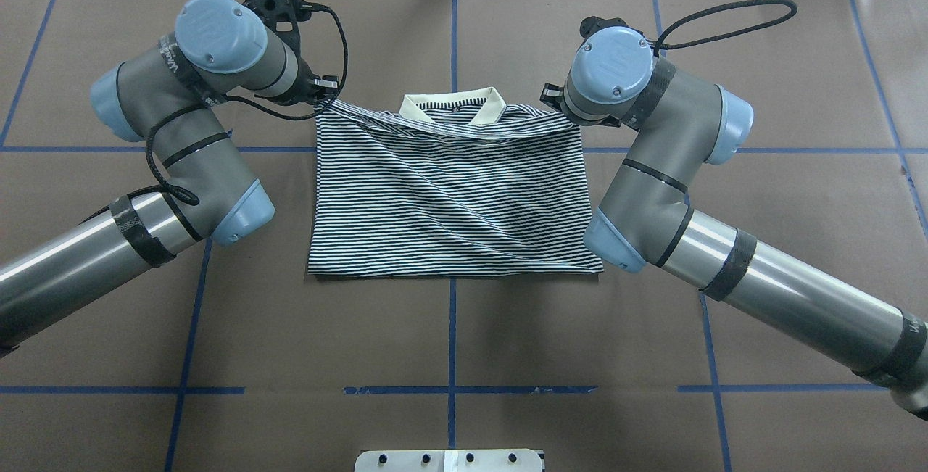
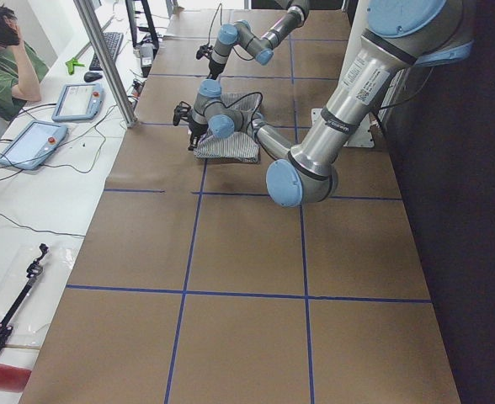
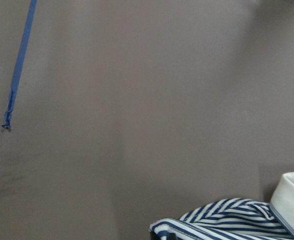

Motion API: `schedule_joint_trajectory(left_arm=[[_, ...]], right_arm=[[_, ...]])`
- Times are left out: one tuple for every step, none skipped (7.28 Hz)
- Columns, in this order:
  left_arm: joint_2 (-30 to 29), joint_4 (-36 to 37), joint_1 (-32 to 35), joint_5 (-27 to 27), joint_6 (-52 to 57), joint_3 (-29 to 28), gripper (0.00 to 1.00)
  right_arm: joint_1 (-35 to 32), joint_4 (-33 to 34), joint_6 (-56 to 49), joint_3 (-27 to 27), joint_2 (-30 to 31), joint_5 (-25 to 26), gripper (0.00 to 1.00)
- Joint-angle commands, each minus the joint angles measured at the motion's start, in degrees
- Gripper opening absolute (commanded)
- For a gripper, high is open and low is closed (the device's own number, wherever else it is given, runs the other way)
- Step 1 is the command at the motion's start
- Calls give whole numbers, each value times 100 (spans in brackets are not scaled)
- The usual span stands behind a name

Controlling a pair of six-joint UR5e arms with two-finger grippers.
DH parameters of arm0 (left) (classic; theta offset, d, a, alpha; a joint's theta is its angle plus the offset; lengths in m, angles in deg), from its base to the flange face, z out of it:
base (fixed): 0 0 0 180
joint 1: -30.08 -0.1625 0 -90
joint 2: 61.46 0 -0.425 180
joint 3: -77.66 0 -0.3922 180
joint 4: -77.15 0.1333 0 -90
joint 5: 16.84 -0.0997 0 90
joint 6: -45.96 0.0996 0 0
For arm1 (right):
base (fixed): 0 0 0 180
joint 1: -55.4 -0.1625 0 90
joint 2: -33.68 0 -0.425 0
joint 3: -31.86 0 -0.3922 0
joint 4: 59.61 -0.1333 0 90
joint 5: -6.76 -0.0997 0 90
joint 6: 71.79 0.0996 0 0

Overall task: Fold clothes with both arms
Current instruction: 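Lift the hem with both grippers and fold it toward the collar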

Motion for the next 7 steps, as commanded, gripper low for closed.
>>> schedule_joint_trajectory(left_arm=[[-18,-74,-61,-13,82,-89,0],[-18,-83,-105,-13,74,-89,0],[-9,-83,-132,-13,74,-80,0],[-9,-83,-141,-13,74,-89,0],[17,-91,-167,-13,82,-80,4],[61,-161,-167,-5,108,-71,65],[70,-275,-158,-5,318,-19,100]], right_arm=[[-64,-61,-115,132,4,9,0],[-126,-61,-159,159,-5,0,0],[-170,-52,-220,185,-5,9,0],[-179,-60,-264,238,-5,9,0],[-170,-78,-264,247,-5,0,0],[-153,-69,-473,352,-40,35,82],[-153,-69,-684,387,-49,35,100]])
